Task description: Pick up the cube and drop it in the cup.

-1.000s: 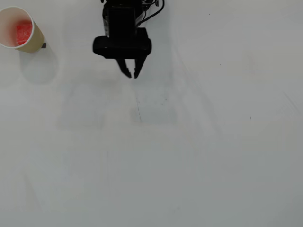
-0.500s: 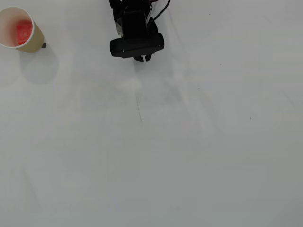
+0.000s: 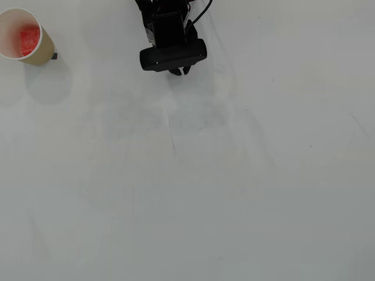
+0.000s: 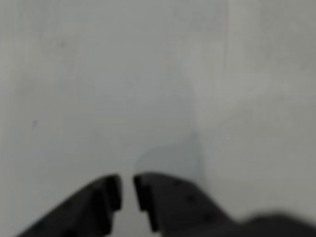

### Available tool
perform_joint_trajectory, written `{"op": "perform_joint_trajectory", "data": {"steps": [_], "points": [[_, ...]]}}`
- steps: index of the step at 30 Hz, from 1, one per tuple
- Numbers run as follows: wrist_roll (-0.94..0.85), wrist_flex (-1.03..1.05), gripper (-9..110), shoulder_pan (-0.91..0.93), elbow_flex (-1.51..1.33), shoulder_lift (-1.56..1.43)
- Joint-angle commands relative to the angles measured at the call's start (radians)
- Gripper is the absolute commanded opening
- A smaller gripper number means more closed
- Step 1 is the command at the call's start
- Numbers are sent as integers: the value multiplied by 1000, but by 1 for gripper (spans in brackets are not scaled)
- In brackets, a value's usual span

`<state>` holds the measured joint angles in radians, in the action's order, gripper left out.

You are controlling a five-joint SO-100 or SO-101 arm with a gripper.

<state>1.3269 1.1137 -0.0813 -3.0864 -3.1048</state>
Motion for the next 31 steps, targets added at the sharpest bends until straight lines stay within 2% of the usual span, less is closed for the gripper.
{"op": "perform_joint_trajectory", "data": {"steps": [1,31], "points": [[18,-3,0,23,-32,-32],[28,-18,1,74,-35,-32]]}}
